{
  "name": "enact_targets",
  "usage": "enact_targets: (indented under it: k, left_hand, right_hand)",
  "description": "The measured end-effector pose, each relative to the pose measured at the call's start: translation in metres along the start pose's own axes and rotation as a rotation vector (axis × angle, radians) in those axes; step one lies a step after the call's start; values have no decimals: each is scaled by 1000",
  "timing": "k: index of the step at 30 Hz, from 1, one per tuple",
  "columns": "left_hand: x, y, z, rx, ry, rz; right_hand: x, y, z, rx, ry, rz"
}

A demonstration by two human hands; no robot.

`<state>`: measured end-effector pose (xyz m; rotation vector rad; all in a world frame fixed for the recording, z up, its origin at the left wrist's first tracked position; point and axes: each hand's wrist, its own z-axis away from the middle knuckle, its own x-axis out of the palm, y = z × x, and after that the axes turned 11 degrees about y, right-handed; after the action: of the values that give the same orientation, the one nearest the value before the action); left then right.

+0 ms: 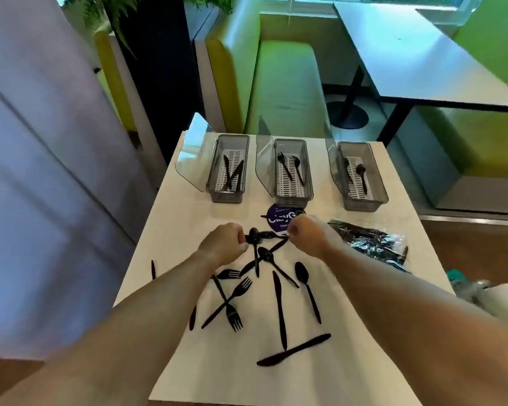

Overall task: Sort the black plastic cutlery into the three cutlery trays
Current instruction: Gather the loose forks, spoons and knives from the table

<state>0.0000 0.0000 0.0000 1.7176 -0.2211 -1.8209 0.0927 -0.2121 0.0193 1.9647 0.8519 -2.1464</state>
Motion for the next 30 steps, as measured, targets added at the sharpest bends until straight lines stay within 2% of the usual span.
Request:
enact_targets:
  k: [4, 9, 10, 11, 14, 17, 23, 30]
  left_hand:
    - [15, -2, -13, -22, 51, -133]
    - [14, -18, -17, 87, 116, -278]
    - [14, -19, -18, 124, 106, -325]
    - [29, -30, -36, 34, 68, -381]
    - [30, -36, -32, 40, 77, -429]
    - [30, -26, -37, 84, 114, -408]
    - [23, -32, -33, 38, 64, -283]
    - [9, -43, -29, 52, 26, -219]
  right_hand:
    - [13, 4, -15, -72, -76, 31]
    - [25, 1, -17, -94, -34, 71]
    - [24, 1, -15, -106, -63, 88]
    - [53, 10, -44, -147, -156, 62]
    - [62, 5, -48, -180, -203, 81]
    - [61, 11, -56, -171, -129, 83]
    - [61, 12, -56, -176, -171, 141]
    - [57, 3, -47, -121, -219, 15]
